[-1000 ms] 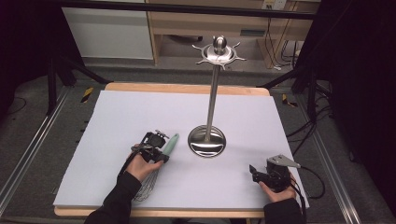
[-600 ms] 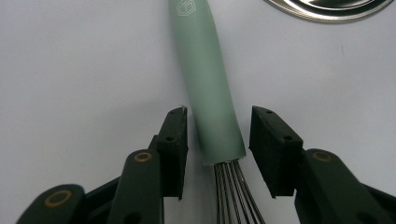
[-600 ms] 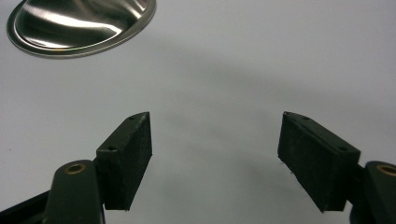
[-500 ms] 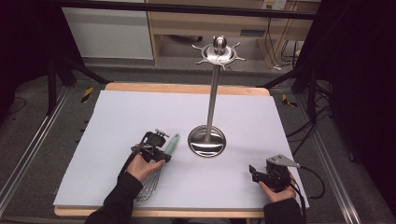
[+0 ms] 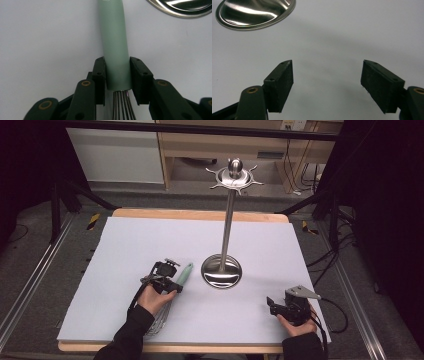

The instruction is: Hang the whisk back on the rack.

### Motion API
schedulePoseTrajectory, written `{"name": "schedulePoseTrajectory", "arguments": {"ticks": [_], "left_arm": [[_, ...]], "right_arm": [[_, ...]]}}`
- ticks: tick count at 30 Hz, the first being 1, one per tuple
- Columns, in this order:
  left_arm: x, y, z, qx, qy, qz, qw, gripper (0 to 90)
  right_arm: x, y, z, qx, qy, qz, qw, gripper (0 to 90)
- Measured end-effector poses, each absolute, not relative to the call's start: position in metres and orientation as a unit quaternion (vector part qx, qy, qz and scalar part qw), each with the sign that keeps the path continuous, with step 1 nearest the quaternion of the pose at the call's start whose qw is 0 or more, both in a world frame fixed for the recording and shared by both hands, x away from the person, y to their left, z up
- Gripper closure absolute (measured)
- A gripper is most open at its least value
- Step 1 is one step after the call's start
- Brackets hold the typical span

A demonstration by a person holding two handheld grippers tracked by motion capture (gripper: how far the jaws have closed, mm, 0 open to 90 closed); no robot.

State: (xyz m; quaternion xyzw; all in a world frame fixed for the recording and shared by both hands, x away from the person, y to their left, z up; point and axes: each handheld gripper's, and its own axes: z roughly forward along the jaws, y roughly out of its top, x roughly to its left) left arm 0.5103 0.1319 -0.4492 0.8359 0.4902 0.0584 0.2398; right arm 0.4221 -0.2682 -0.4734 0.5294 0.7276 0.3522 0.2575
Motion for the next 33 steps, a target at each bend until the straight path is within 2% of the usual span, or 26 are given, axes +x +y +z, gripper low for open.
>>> {"name": "schedulePoseTrajectory", "arguments": {"ticks": [15,33], "left_arm": [[0.489,0.136,-0.426,0.842,0.455,0.080,0.279,68.7],[0.461,0.165,-0.400,0.816,0.440,0.119,0.356,68.7]], "right_arm": [[0.422,-0.269,-0.473,0.534,0.724,0.353,0.256,26.2],[0.422,-0.269,-0.473,0.532,0.725,0.353,0.258,26.0]]}}
